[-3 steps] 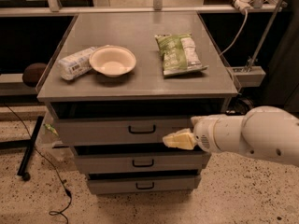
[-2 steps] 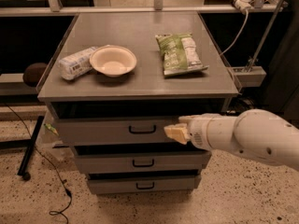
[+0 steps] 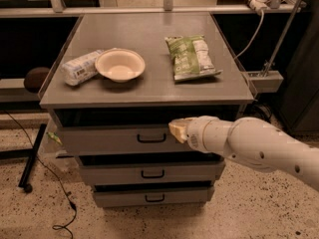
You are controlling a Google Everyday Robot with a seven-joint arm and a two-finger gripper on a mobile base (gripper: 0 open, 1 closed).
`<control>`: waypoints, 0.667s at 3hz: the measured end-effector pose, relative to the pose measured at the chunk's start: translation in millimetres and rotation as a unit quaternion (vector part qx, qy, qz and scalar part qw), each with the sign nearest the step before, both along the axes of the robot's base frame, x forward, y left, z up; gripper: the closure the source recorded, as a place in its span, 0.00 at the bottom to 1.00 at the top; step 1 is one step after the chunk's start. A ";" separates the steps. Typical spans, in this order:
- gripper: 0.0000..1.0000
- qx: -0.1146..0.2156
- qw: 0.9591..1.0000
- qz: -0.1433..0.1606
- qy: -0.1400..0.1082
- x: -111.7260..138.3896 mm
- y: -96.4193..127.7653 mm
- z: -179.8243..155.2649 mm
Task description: Open top drawer
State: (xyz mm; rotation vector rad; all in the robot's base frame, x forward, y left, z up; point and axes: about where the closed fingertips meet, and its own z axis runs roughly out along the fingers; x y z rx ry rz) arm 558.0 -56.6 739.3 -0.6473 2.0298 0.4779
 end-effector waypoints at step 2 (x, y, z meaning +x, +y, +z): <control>1.00 0.001 1.000 -0.017 0.002 4.6 -3.1 -5.4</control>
Offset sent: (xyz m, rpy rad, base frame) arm 0.0108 -0.0109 -0.0145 0.0040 0.0105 -0.0867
